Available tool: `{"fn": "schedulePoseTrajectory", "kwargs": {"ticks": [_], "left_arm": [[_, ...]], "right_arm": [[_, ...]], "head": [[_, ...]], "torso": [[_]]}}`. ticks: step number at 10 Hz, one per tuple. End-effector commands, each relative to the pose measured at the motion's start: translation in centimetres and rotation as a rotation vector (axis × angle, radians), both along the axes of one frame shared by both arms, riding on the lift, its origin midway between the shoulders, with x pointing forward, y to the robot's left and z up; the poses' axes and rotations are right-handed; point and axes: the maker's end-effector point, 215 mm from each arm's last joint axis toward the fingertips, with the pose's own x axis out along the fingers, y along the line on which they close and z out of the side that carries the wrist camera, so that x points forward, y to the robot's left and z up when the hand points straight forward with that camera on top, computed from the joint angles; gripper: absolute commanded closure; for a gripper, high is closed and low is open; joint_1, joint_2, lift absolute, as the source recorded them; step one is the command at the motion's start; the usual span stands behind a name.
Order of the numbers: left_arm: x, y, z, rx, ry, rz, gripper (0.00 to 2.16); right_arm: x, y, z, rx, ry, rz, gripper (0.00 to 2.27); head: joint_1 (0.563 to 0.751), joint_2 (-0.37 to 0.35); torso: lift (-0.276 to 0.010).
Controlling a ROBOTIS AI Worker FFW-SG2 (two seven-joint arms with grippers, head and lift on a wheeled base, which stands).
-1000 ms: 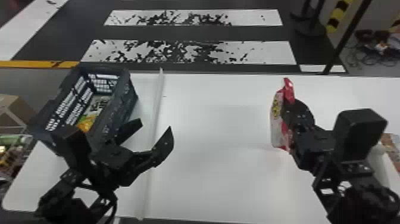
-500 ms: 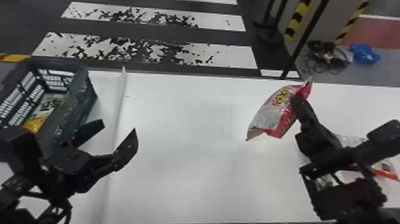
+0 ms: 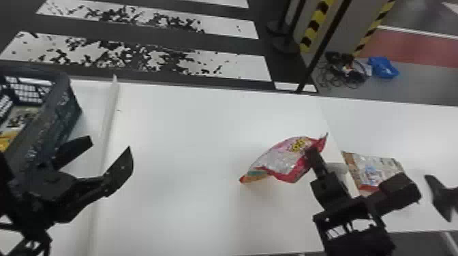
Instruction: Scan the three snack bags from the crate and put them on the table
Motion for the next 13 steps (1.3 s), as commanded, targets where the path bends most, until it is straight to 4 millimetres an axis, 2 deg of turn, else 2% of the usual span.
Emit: {"fn": "schedulePoseTrajectory", "kwargs": {"ticks": [1,5,6,7,8,9,11,13], "left_arm": [[0.3,-0.7,-0.2,-0.01,0.001,-0.013,0.03],[0.4,-1.6,0.0,-0.022,-0.005,-0.023,0.03],[0.2,-1.5,-0.1,-0.02,-0.003,-0.021,0.03],[0.0,-1.3,0.0,-0.021,-0.011,-0.017,0.03],[-0.2,-1.2,0.4,-0.023,-0.029,-0.013,0.03],[-0.3,-1.1,0.7,-0.025,-0.04,-0.009,0.03],[-0.4,-1.2,1.3,-0.036,-0.067,-0.006,0.03],[-0.7,-1.3,1.5,-0.037,-0.071,-0.006,0.03]], "right_arm": [[-1.2,-0.1,-0.9,-0.024,0.031,-0.002,2.24],[-3.3,-0.3,-3.0,-0.11,0.122,0.011,2.23],[-4.1,-0.6,-3.4,-0.124,0.147,-0.004,2.05],[-4.6,-0.6,-3.2,-0.14,0.15,0.0,1.55],[-5.2,0.1,-2.9,-0.156,0.159,0.02,0.59],[-6.1,1.1,-3.7,-0.159,0.21,0.043,0.0],[-8.0,0.6,-5.1,-0.186,0.273,0.02,0.02],[-7.9,0.5,-4.8,-0.221,0.268,0.023,0.05]], "head": [[0.695,-0.212],[0.695,-0.24],[0.695,-0.245],[0.695,-0.254],[0.695,-0.255],[0.695,-0.253],[0.695,-0.242],[0.695,-0.251]], "torso": [[-0.094],[-0.094],[-0.094],[-0.094],[-0.094],[-0.094],[-0.094],[-0.094]]}}
